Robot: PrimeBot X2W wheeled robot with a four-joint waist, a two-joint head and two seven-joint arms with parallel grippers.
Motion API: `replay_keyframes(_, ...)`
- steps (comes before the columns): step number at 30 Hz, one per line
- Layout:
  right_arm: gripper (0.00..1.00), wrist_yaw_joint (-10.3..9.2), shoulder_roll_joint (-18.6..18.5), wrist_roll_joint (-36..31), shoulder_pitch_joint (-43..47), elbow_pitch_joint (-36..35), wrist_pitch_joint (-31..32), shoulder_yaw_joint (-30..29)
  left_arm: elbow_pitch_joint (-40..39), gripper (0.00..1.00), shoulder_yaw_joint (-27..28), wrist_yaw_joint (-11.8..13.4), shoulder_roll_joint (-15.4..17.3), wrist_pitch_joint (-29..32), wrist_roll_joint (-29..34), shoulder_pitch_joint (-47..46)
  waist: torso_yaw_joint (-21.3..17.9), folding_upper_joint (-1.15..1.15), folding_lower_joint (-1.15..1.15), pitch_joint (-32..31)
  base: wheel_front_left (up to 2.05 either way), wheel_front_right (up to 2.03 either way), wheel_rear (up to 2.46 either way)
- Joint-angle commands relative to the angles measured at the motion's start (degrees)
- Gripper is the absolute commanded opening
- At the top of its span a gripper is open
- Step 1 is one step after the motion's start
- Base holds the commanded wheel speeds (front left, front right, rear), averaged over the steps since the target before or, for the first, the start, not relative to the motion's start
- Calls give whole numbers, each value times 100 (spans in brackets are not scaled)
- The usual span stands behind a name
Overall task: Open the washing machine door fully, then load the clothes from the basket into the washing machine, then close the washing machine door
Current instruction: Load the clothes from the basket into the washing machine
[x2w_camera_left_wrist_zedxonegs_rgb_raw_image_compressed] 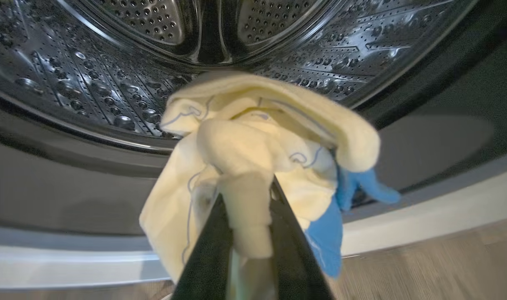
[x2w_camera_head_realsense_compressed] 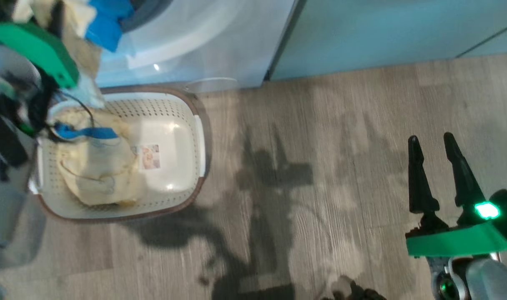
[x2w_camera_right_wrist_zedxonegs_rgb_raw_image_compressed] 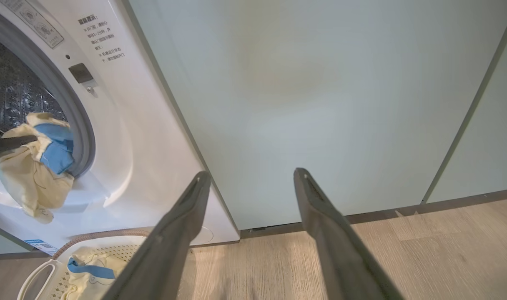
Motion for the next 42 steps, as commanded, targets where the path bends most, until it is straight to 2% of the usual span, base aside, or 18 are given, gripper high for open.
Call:
replay_keyframes(1, 100, 25, -42, 69, -116, -199, -38, 130, -107, 0, 250, -27, 421, 196, -45, -372, -150, 0, -1, 218, 0, 0, 0)
replay_keyframes(4, 100, 25, -42, 159, -191, -214, -38, 176, 9, 0, 279, -63, 577, 708, -159, -821, -251, 0, -1, 370, 0, 0, 0)
replay_keyframes(5, 100, 25, -42, 159, -191, -214, -38, 176, 9, 0, 279, -63, 577, 708, -159, -821, -251, 0, -1, 370, 0, 0, 0)
replay_keyframes(6, 100, 25, -42, 228, -232, -215, -38, 208, 49, 0, 271, -67, 692, 1035, -189, -1091, -331, 0, -1, 455, 0, 0, 0)
replay_keyframes(8, 100, 25, -42, 298, -268, -213, -38, 240, 53, 0, 256, -42, 827, 1287, -163, -1345, -414, 0, -1, 546, 0, 0, 0)
replay_keyframes(16, 100, 25, -42, 564, -383, -208, -38, 380, 35, 0, 284, 152, 1293, 1508, 93, -2000, -778, 0, -1, 863, 0, 0, 0)
replay_keyframes(20, 100, 25, -42, 671, -411, -205, -38, 438, 51, 0, 354, 240, 1475, 1327, 203, -2227, -953, 0, -1, 1007, 0, 0, 0)
replay_keyframes(24, 100, 25, -42, 744, -434, -219, -38, 485, 31, 0, 413, 332, 1551, 839, 346, -2430, -1066, 0, -1, 1117, 0, 0, 0)
replay_keyframes(27, 100, 25, -42, 776, -451, -224, -38, 509, 36, 0, 372, 382, 1591, 369, 546, -2605, -1110, 0, -1, 1183, 0, 0, 0)
replay_keyframes(32, 100, 25, -42, 825, -507, -234, -38, 533, 114, 0, 222, 311, 1602, -538, 860, -2895, -1144, 0, -1, 1278, 0, 0, 0)
replay_keyframes(39, 100, 25, -42, 897, -571, -219, -38, 561, 846, 0, 93, 201, 1545, -439, 824, -2983, -1146, 0, -1, 1348, 0, 0, 0)
replay_keyframes(40, 100, 25, -42, 904, -580, -216, -38, 569, 935, 18, 95, 195, 1531, -402, 798, -2999, -1148, 0, -1, 1354, 0, 0, 0)
replay_keyframes(41, 100, 25, -42, 912, -598, -216, -38, 573, 1071, 100, 64, 141, 1503, -333, 760, -3034, -1142, 0, -1, 1368, 0, 0, 0)
replay_keyframes(42, 100, 25, -42, 912, -605, -217, -38, 572, 1115, 100, 47, 125, 1493, -336, 759, -3058, -1138, 0, -1, 1374, 0, 0, 0)
